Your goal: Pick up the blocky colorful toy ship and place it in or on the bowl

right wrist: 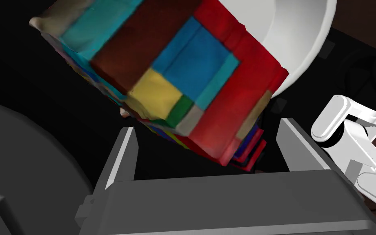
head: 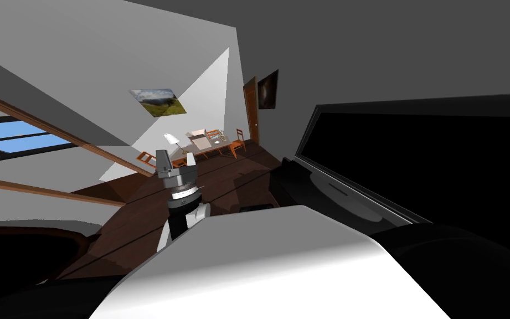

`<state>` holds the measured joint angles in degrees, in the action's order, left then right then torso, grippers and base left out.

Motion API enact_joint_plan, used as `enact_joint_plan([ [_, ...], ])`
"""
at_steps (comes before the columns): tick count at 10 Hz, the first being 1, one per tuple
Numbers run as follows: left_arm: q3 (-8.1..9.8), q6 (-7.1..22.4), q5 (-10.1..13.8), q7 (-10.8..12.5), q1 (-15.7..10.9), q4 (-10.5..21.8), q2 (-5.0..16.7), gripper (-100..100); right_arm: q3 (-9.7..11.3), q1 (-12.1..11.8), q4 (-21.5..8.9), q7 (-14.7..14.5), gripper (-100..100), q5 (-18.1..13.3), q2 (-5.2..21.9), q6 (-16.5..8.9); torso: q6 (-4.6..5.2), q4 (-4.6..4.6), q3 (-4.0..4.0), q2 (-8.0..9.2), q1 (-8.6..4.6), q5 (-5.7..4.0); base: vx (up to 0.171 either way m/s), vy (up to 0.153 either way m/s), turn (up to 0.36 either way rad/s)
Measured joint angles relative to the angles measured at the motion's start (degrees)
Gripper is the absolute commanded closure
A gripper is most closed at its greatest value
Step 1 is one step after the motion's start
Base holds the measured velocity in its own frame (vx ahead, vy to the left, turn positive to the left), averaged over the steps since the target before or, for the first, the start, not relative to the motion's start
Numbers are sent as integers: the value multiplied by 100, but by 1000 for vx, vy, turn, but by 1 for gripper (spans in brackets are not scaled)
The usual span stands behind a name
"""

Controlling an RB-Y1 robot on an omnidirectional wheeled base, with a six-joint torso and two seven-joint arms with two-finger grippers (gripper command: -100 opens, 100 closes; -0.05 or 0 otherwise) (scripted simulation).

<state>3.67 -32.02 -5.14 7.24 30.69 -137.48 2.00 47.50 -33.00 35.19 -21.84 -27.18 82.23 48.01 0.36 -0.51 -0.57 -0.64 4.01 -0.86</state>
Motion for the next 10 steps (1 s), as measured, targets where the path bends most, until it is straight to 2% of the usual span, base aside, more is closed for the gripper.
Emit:
enact_joint_plan([
  [1, 0, 0, 0, 0, 0, 0, 0, 0, -32, -125, 62, -6, -100, 24, 11, -37, 3, 1, 4, 8, 7, -1, 0, 5, -8],
  [2, 0, 0, 0, 0, 0, 0, 0, 0, -12, -35, -122, -29, -100, -30, -83, 28, 6, 2, 8, 15, 4, -5, 10, -35, 220],
  [3, -1, 0, 0, 0, -1, 0, 0, 0, -157, -179, -108, -110, -100, -6, -224, 40, 3, 2, 7, 12, -14, -12, 13, -55, 136],
  [6, 0, 0, 0, 0, 0, 0, 0, 0, -668, -912, 286, -319, -100, 163, -415, -155, -3, 11, 15, 18, -81, -49, 10, -54, 116],
  [7, 0, 0, 0, 0, 0, 0, 0, 0, -745, -998, 162, -360, -100, 147, -479, -91, 4, 12, 19, 26, -81, -50, 3, -46, 205],
  [8, 0, 0, 0, 0, -1, 0, 0, 0, -927, -1209, 208, -480, -100, 218, -609, -81, 3, 12, 21, 30, -94, -55, 4, -55, 128],
  [9, 0, 0, 0, 0, 0, 0, 0, 0, -1067, -1317, 69, -602, -100, 213, -783, -41, 9, 13, 24, 34, -100, -58, 11, -27, -4],
  [10, 0, 0, 0, 0, 0, 0, 0, 0, -1164, -1566, 219, -626, -100, 259, -744, -86, 13, 14, 27, 40, -100, -58, 15, -50, 218],
])
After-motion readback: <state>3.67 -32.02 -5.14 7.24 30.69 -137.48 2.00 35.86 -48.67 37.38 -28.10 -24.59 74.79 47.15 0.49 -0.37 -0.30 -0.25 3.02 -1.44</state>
